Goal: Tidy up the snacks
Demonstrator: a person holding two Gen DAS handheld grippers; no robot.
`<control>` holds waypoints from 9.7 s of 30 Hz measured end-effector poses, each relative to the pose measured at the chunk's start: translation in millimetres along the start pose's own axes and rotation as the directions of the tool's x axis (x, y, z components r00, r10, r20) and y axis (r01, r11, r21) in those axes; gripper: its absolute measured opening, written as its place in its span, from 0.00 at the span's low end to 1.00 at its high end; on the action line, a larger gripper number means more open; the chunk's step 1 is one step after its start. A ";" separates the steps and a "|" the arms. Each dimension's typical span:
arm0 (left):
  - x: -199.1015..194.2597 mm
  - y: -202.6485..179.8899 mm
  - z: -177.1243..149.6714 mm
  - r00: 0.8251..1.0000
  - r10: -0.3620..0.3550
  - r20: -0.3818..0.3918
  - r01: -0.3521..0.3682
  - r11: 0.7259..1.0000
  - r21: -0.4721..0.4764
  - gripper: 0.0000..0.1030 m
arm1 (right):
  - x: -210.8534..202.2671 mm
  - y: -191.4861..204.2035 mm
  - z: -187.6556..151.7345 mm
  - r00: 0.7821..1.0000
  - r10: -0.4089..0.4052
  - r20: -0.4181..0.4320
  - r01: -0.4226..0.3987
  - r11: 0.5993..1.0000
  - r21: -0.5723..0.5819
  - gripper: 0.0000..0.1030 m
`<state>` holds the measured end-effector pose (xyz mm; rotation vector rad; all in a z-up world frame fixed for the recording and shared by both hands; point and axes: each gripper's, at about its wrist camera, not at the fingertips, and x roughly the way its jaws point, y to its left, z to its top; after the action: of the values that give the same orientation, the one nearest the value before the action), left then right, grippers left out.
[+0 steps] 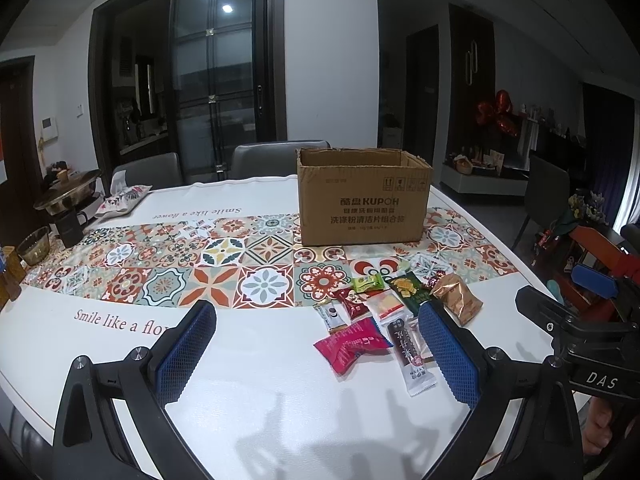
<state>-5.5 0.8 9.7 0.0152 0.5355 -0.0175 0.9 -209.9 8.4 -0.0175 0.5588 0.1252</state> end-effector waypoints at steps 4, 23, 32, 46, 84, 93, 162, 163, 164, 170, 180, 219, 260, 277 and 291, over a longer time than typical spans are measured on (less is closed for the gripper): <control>0.6 -0.4 -0.2 1.000 -0.002 0.002 0.002 1.000 0.000 1.00 | -0.3 -0.2 0.0 1.000 0.000 0.001 0.000 1.000 0.000 0.99; 0.4 -0.8 -1.0 1.000 -0.002 0.004 0.002 1.000 0.000 1.00 | -0.4 0.4 0.5 1.000 0.001 0.004 -0.001 1.000 -0.001 0.99; 0.4 -2.3 -0.3 1.000 -0.003 0.007 0.003 1.000 0.002 1.00 | -1.8 0.7 2.6 1.000 0.002 0.004 -0.002 1.000 -0.002 0.99; 0.5 -4.0 0.0 1.000 -0.005 0.008 0.005 1.000 0.002 1.00 | -1.3 0.7 1.5 1.000 0.001 0.005 -0.001 1.000 -0.002 0.99; 134.6 -4.4 -23.0 0.913 -0.227 -0.339 0.199 0.973 -0.115 0.65 | 117.3 5.8 -20.1 0.949 0.139 -0.281 -0.136 0.990 0.031 0.68; 166.7 -2.9 -36.1 0.865 -0.268 -0.425 0.197 0.959 -0.204 0.59 | 145.6 9.9 -30.3 0.916 0.173 -0.362 -0.164 0.985 0.058 0.58; 139.0 -12.8 132.4 0.977 -0.208 -0.035 0.209 0.978 0.021 0.39 | 129.6 -0.1 124.4 0.971 0.236 -0.042 -0.237 0.971 -0.014 0.34; 141.7 -12.8 138.7 0.978 -0.207 -0.029 0.207 0.978 0.029 0.39 | 132.4 -0.2 131.2 0.971 0.235 -0.035 -0.235 0.972 -0.018 0.34; 144.9 -11.7 142.8 0.979 -0.205 -0.025 0.205 0.978 0.033 0.39 | 135.2 -0.6 135.7 0.972 0.235 -0.033 -0.235 0.972 -0.021 0.34; 167.2 -11.7 170.3 0.980 -0.200 -0.014 0.200 0.978 0.052 0.39 | 157.5 -6.6 166.0 0.971 0.236 -0.029 -0.236 0.971 -0.020 0.34; 211.2 -10.8 200.2 0.981 -0.193 -0.012 0.193 0.977 0.085 0.39 | 201.4 -8.7 200.4 0.973 0.222 -0.058 -0.224 0.974 -0.044 0.34; 161.0 -31.5 161.1 0.987 -0.142 -0.070 0.148 0.986 0.079 0.63 | 159.3 -22.2 164.3 0.976 0.214 -0.039 -0.216 0.975 -0.048 0.58; 169.6 -75.6 -12.0 0.792 -0.245 -0.559 0.235 0.968 -0.090 0.53 | 167.8 -51.0 6.5 0.869 0.217 -0.445 -0.230 0.973 0.025 0.58; 199.1 -76.6 -25.0 0.767 -0.252 -0.590 0.215 0.968 -0.132 0.38 | 202.8 -54.5 -4.4 0.845 0.194 -0.499 -0.200 0.979 0.042 0.58; 187.2 -75.7 -23.3 0.787 -0.264 -0.558 0.239 0.964 -0.119 0.20 | 188.9 -47.9 -9.9 0.851 0.178 -0.494 -0.190 0.981 0.027 0.46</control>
<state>142.0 -76.8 -106.6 -0.0969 1.1424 -0.2728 160.4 -236.5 -100.9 -0.0186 1.0768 0.3210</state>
